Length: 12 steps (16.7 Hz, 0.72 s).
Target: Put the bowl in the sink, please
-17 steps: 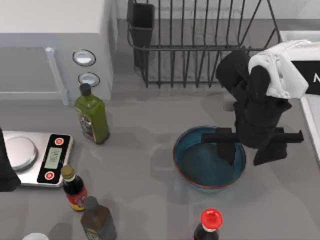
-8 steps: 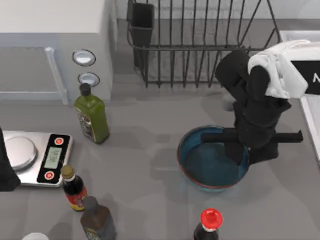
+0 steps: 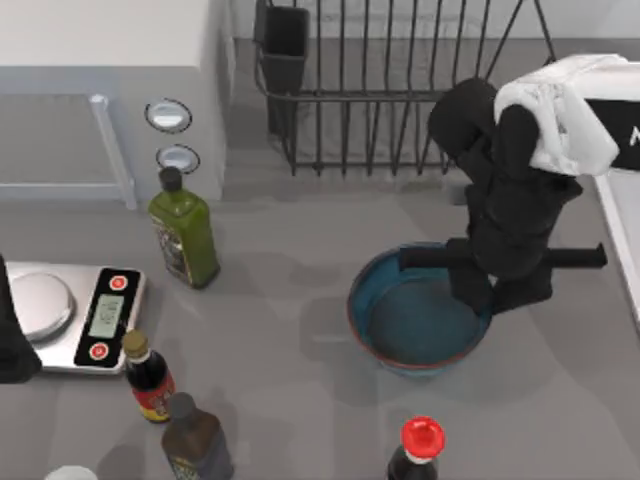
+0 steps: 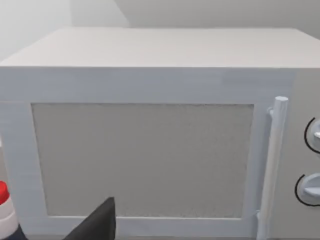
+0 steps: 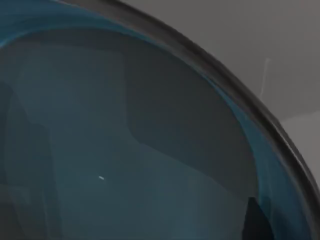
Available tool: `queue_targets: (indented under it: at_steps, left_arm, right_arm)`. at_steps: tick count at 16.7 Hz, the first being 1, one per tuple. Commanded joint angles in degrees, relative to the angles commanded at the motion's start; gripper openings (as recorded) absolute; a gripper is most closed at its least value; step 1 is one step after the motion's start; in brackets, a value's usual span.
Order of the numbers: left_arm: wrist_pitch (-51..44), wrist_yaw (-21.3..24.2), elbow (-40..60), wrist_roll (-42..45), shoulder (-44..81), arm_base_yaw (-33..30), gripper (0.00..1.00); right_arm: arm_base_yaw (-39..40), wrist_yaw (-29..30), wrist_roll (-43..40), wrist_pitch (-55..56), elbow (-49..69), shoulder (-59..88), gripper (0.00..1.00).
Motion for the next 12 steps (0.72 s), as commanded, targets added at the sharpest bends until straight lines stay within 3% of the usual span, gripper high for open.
queue_targets:
  at_steps: [7,12]
  left_arm:
    - [0.0,0.0,0.0,0.0,0.0,0.0,1.0]
    - [0.0,0.0,0.0,0.0,0.0,0.0,1.0]
  right_arm:
    - [-0.2,-0.1,-0.2,-23.0,17.5,-3.4,0.0]
    - [-0.3,-0.1,-0.5,-28.5,22.8,-5.3,0.0]
